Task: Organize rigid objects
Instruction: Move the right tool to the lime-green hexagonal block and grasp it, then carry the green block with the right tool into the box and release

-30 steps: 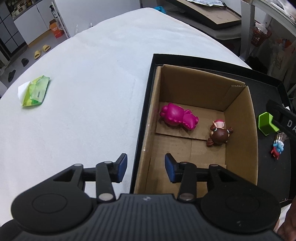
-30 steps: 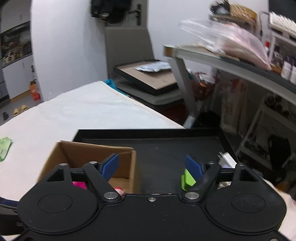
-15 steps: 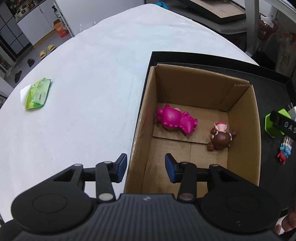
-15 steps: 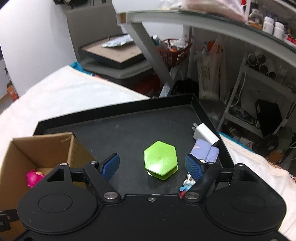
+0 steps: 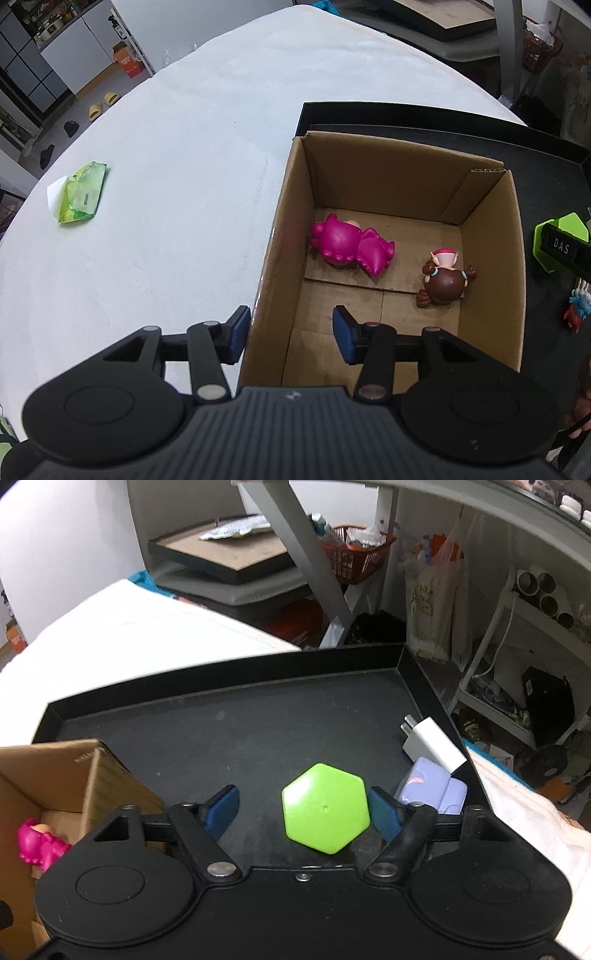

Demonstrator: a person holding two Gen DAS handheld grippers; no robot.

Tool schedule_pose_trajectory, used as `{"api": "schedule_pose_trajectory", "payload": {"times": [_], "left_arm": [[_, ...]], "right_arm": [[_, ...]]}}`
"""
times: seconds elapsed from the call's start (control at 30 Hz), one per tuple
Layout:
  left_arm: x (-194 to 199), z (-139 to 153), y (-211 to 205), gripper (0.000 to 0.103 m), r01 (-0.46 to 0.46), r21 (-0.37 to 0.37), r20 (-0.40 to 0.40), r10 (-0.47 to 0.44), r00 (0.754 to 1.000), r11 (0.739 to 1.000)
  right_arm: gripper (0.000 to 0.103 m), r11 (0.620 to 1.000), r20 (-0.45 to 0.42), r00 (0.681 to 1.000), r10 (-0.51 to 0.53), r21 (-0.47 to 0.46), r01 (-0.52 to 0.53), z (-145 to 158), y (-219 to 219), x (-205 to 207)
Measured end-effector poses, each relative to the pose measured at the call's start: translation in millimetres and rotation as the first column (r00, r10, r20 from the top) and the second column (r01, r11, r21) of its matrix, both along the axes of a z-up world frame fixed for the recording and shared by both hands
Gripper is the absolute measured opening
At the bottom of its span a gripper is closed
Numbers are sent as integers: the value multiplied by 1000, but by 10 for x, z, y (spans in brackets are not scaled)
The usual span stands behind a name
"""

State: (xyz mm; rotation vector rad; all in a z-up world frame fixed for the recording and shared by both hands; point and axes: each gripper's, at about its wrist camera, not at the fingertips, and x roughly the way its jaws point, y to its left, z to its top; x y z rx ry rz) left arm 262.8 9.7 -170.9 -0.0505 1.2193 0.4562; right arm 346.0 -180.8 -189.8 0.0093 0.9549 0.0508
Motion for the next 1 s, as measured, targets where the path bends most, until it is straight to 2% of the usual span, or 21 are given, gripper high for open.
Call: {"api": "schedule_pose_trajectory", "payload": {"times": [0.03, 0.07, 0.27, 0.53, 1.0], "left_arm": [[0, -1, 1, 48, 1, -1, 0, -1, 1000, 1000], [-1, 0, 5, 48, 0, -2, 1, 0, 1000, 1000], [-26, 16, 24, 48, 3, -17, 11, -3, 1000, 1000], [-134, 98, 45, 48, 20, -46, 53, -17, 998, 999], [-304, 153, 184, 48, 26, -92, 88, -18, 996, 995]], "right_arm": [[47, 1000, -1, 1000, 6, -17, -6, -21, 3, 0], [47, 1000, 3, 1000, 9, -15, -9, -28, -6, -9], [46, 1000, 33, 999, -2, 20, 1, 59, -57, -51], [46, 992, 107, 994, -10, 130, -4, 409, -150, -186], [46, 988, 206, 976, 70, 120, -96, 763, -39, -425]]}}
